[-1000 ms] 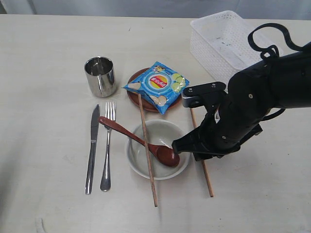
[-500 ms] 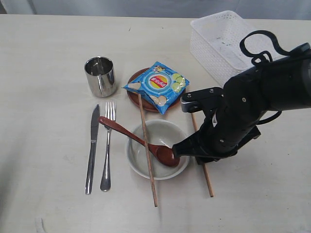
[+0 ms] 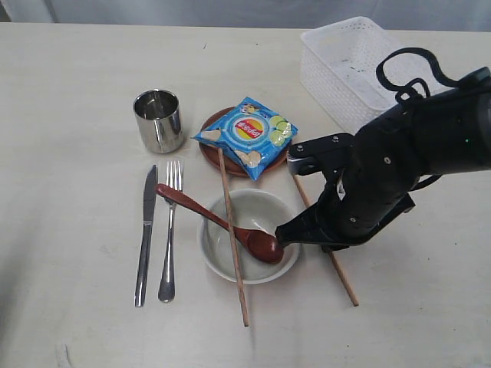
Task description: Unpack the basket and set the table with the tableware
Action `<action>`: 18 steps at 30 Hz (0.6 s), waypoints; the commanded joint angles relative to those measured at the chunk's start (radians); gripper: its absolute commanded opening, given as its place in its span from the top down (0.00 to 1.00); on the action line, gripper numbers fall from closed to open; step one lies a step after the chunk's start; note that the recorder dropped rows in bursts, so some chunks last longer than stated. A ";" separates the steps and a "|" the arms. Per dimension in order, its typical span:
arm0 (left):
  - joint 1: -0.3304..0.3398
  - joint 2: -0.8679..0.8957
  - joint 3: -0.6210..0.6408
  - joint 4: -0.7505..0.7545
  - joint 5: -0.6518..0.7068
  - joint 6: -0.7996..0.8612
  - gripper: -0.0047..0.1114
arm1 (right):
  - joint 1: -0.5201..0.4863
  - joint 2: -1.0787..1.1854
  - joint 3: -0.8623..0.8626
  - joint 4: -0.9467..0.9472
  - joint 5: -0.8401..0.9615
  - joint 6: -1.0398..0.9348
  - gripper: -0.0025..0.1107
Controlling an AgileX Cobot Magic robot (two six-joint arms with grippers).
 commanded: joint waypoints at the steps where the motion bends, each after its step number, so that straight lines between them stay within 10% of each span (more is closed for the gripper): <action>1: 0.005 -0.003 0.002 -0.010 -0.008 -0.003 0.96 | -0.004 -0.028 0.000 -0.032 0.037 0.023 0.98; 18: 0.005 -0.003 0.002 -0.010 -0.008 -0.003 0.96 | 0.009 -0.278 0.000 0.181 0.091 -0.070 0.98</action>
